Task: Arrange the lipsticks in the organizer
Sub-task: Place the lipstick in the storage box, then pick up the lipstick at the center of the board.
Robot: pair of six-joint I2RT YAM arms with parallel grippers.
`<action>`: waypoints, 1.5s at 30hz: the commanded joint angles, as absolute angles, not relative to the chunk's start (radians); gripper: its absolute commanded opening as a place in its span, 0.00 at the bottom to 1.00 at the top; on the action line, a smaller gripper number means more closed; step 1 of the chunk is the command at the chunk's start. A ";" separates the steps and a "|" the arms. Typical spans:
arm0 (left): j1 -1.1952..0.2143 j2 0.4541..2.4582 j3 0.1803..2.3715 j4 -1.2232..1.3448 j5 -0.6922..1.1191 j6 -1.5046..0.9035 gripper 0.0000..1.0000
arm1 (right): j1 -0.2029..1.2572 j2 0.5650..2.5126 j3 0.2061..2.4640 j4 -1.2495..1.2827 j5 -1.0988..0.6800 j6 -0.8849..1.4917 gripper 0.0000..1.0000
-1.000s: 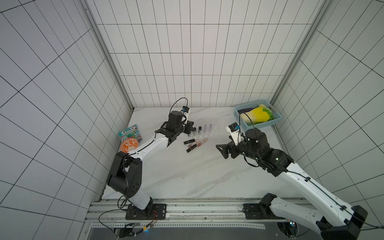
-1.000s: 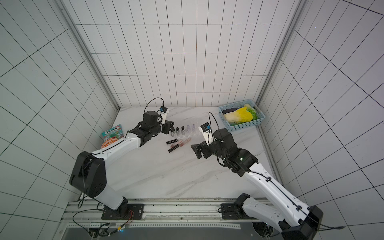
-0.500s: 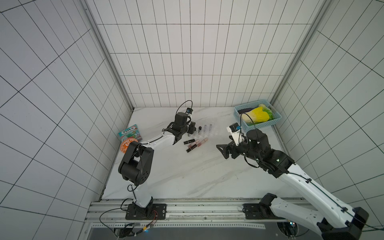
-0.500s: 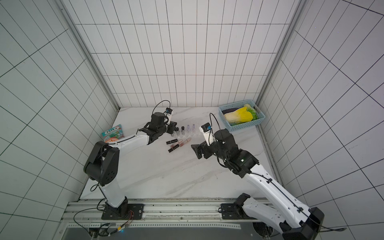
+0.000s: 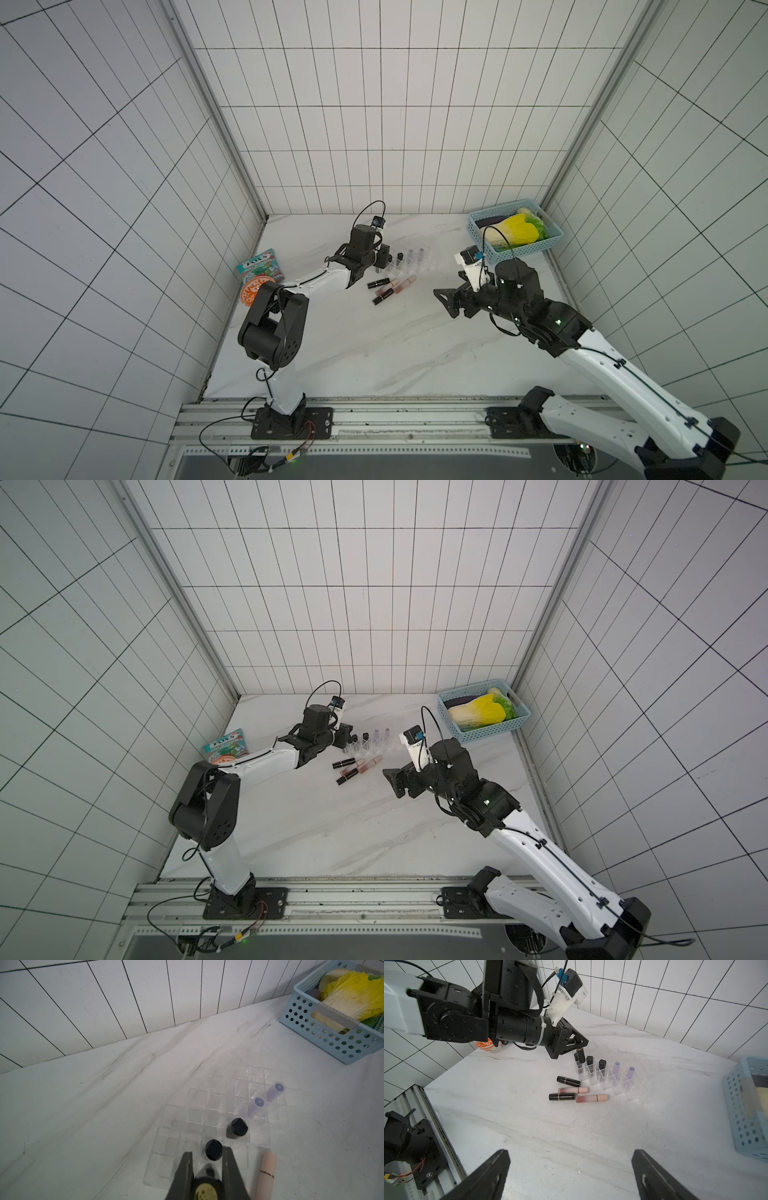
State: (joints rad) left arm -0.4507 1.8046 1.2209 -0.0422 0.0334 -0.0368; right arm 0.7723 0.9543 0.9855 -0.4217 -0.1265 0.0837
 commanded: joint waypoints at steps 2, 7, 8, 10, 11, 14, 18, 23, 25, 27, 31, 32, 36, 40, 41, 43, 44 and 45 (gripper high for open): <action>-0.463 1.834 1.237 -0.037 0.025 -0.038 0.00 | 0.768 0.941 0.957 -0.410 -0.138 0.092 0.95; -0.469 1.838 1.234 -0.037 0.019 -0.037 0.00 | 0.768 0.948 0.957 -0.410 -0.146 0.094 0.95; -0.469 1.838 1.231 -0.037 0.017 -0.037 0.00 | 0.768 0.951 0.957 -0.410 -0.146 0.094 0.95; -0.469 1.838 1.228 -0.037 0.011 -0.038 0.08 | 0.768 0.950 0.958 -0.410 -0.147 0.094 0.95; -0.469 1.839 1.229 -0.037 0.012 -0.038 0.14 | 0.768 0.950 0.958 -0.410 -0.147 0.094 0.95; -0.469 1.830 1.214 -0.018 0.015 -0.038 0.35 | 0.768 0.956 0.960 -0.410 -0.150 0.092 0.95; -0.474 1.758 1.169 0.020 -0.001 -0.048 0.63 | 0.769 1.012 0.989 -0.442 -0.124 0.071 0.93; -0.473 1.591 1.061 0.074 -0.061 -0.097 0.71 | 0.770 1.139 1.042 -0.496 -0.067 0.052 0.89; -0.463 1.504 0.999 0.082 -0.114 -0.153 0.71 | 0.772 1.205 1.062 -0.491 -0.074 0.038 0.88; -0.429 1.417 0.934 0.084 -0.123 -0.230 0.71 | 0.777 1.281 1.097 -0.503 -0.086 0.016 0.87; -0.324 1.285 0.824 0.084 -0.059 -0.372 0.71 | 0.822 1.451 1.205 -0.557 -0.049 -0.058 0.85; -0.307 1.262 0.808 0.077 -0.049 -0.388 0.71 | 0.832 1.478 1.221 -0.563 -0.036 -0.069 0.85; -0.239 1.196 0.745 0.047 -0.020 -0.442 0.71 | 0.857 1.560 1.273 -0.574 -0.010 -0.103 0.85; -0.153 1.125 0.664 0.046 0.038 -0.515 0.71 | 0.871 1.648 1.330 -0.574 -0.016 -0.128 0.87; -0.132 1.109 0.644 0.048 0.055 -0.534 0.71 | 0.874 1.672 1.345 -0.575 -0.022 -0.134 0.87; -0.100 1.081 0.610 0.051 0.077 -0.563 0.71 | 0.876 1.713 1.377 -0.579 -0.030 -0.143 0.89; -0.092 1.073 0.601 0.051 0.083 -0.571 0.71 | 0.879 1.737 1.396 -0.585 -0.035 -0.149 0.90; -0.080 1.064 0.589 0.052 0.091 -0.581 0.71 | 0.880 1.771 1.424 -0.595 -0.045 -0.160 0.91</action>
